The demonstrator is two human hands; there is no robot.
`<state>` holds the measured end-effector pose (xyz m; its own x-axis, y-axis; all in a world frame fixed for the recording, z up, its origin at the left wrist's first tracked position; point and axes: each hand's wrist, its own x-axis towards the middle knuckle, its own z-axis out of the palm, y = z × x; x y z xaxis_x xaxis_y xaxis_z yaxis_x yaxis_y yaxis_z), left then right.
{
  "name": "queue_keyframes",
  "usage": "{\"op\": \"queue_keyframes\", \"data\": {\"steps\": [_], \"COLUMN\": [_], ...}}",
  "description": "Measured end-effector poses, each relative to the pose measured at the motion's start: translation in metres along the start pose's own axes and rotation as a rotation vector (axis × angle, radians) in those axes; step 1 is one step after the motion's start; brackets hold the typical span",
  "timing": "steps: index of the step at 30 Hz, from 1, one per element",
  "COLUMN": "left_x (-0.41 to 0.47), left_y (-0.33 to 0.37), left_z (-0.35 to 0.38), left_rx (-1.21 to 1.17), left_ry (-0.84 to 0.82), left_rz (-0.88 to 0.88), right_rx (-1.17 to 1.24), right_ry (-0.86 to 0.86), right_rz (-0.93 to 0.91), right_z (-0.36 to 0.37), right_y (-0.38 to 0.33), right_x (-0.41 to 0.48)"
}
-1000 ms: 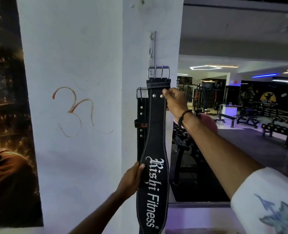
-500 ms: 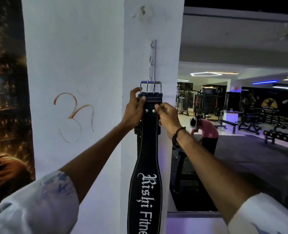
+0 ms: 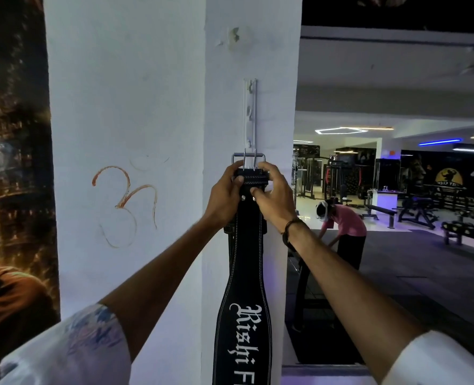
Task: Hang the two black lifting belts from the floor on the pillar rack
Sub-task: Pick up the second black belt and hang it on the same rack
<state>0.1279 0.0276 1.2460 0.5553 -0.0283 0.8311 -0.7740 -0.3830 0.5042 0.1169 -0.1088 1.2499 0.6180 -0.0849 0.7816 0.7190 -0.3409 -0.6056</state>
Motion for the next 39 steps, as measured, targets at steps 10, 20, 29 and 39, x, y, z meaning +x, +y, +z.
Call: {"op": "queue_keyframes", "data": {"steps": [10, 20, 29, 39], "left_x": [0.011, 0.058, 0.106, 0.111], "left_y": [-0.006, -0.014, -0.026, -0.039], "left_z": [-0.001, 0.011, 0.012, 0.016], "left_rx": [0.079, 0.133, 0.126, 0.050], "left_ry": [-0.032, 0.038, 0.032, -0.024], "left_rz": [0.064, 0.062, -0.064, -0.187], "right_rx": [0.110, 0.120, 0.083, -0.015], "right_ry": [-0.005, 0.177, 0.192, 0.199], "right_rz": [0.019, 0.027, 0.154, 0.342], "right_z": [0.003, 0.016, 0.033, 0.039], "right_y": [0.009, 0.010, 0.014, 0.020], "right_x": [0.023, 0.066, 0.125, 0.148]}}
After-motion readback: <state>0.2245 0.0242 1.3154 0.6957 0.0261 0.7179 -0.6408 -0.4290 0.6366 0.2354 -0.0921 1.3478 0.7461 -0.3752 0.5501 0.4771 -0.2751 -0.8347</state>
